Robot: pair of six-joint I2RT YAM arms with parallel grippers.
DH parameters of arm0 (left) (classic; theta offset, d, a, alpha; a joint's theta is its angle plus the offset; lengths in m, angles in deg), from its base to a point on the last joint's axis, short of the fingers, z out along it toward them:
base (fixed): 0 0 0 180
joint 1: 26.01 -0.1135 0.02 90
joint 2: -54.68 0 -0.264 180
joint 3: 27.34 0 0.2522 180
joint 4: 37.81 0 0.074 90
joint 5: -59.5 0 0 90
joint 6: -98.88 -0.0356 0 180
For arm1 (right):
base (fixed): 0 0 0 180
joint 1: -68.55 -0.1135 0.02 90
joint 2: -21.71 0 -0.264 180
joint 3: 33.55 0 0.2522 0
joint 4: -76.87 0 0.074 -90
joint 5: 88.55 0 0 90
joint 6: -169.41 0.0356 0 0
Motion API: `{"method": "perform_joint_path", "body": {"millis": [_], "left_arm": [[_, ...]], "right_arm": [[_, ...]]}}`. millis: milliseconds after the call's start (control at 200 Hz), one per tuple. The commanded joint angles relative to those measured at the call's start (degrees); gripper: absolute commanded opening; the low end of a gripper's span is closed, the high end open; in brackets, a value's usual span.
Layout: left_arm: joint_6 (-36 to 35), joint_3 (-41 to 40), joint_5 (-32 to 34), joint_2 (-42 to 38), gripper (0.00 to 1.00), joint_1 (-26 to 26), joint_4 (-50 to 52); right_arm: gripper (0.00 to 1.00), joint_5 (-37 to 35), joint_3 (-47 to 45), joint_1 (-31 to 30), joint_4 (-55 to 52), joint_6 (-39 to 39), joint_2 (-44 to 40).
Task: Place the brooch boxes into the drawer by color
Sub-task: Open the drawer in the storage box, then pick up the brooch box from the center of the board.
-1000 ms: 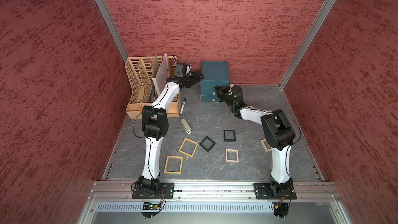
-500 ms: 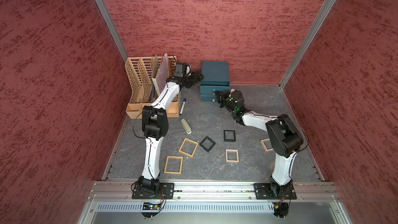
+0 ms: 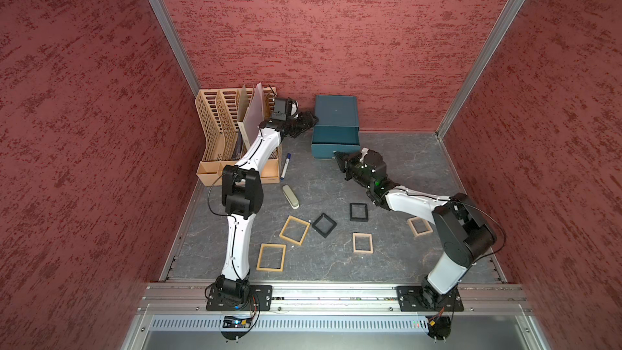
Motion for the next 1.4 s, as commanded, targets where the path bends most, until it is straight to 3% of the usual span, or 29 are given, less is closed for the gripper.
{"method": "perform_joint_path", "body": {"millis": [0, 761, 811, 952, 1032, 1187, 1393], "left_arm": [[-0.5, 0.5, 0.4, 1.7, 0.81, 0.1, 2.8], [-0.2, 0.5, 0.2, 1.2, 0.81, 0.3, 2.9], [-0.2, 0.5, 0.1, 1.1, 0.81, 0.4, 3.0], [-0.2, 0.3, 0.0, 0.7, 0.86, 0.5, 3.4], [-0.2, 0.2, 0.2, 0.0, 0.89, 0.6, 3.5], [-0.1, 0.3, 0.5, -1.0, 0.94, 0.6, 3.7], [0.5, 0.4, 0.6, -2.6, 0.99, 0.2, 4.2]], "right_arm": [[0.00, -1.9, -1.3, -0.7, -1.0, -0.5, -2.7], [0.00, -2.5, -2.8, -2.0, -5.5, -0.7, -4.6], [0.08, -2.6, -2.9, -2.0, -6.0, -0.7, -4.8], [0.43, -2.4, -2.8, -1.9, -8.4, -0.9, -5.7], [0.55, -2.9, -2.8, -2.0, -10.5, -1.9, -7.2], [0.70, -3.8, -2.5, -2.1, -17.3, -5.4, -11.5], [0.80, -4.8, -3.7, -2.0, -26.5, -10.8, -19.2]]}}
